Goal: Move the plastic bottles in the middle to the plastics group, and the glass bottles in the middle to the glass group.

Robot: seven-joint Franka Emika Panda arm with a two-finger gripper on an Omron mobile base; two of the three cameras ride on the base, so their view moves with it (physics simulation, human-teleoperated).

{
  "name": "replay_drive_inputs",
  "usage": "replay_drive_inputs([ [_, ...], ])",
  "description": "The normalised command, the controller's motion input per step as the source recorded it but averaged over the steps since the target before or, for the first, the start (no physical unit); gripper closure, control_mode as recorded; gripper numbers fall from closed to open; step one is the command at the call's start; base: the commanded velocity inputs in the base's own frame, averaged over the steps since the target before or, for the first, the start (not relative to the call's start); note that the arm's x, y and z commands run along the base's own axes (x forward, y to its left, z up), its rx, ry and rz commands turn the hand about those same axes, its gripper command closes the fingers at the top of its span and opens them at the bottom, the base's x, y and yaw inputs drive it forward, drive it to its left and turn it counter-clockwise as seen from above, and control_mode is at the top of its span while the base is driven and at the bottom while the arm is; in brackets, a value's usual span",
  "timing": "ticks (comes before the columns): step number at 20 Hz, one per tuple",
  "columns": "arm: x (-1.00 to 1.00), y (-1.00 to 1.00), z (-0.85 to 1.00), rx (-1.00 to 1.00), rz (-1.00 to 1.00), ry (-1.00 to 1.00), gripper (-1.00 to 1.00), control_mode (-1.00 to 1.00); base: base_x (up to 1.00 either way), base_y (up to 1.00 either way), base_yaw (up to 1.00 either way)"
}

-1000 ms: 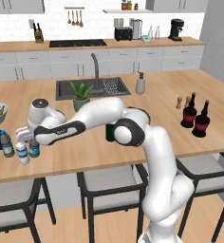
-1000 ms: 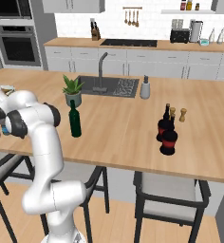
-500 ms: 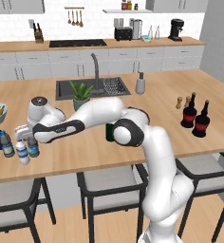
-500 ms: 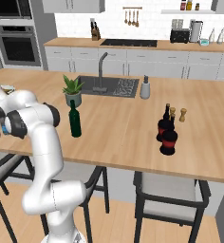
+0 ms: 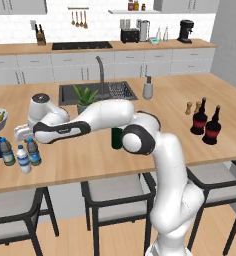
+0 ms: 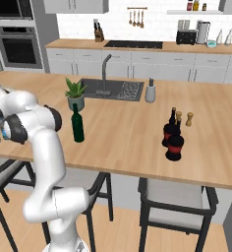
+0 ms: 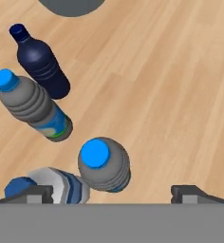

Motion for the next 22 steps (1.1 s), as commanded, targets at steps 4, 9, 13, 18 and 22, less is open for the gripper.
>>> replay_drive_inputs([
  [4,-0.22,-0.62,0.27,0.00,0.00,0.00,-1.00,-1.00,0.00,0.00,0.00],
  [9,-0.38,-0.84,0.22,0.00,0.00,0.00,-1.00,-1.00,0.00,0.00,0.00],
  [13,-0.45,-0.89,0.18,0.00,0.00,0.00,-1.00,-1.00,0.00,0.00,0.00],
  [18,-0.38,-0.88,0.20,0.00,0.00,0.00,-1.00,-1.00,0.00,0.00,0.00],
  [22,-0.35,-0.85,0.28,0.00,0.00,0.00,-1.00,-1.00,0.00,0.00,0.00],
])
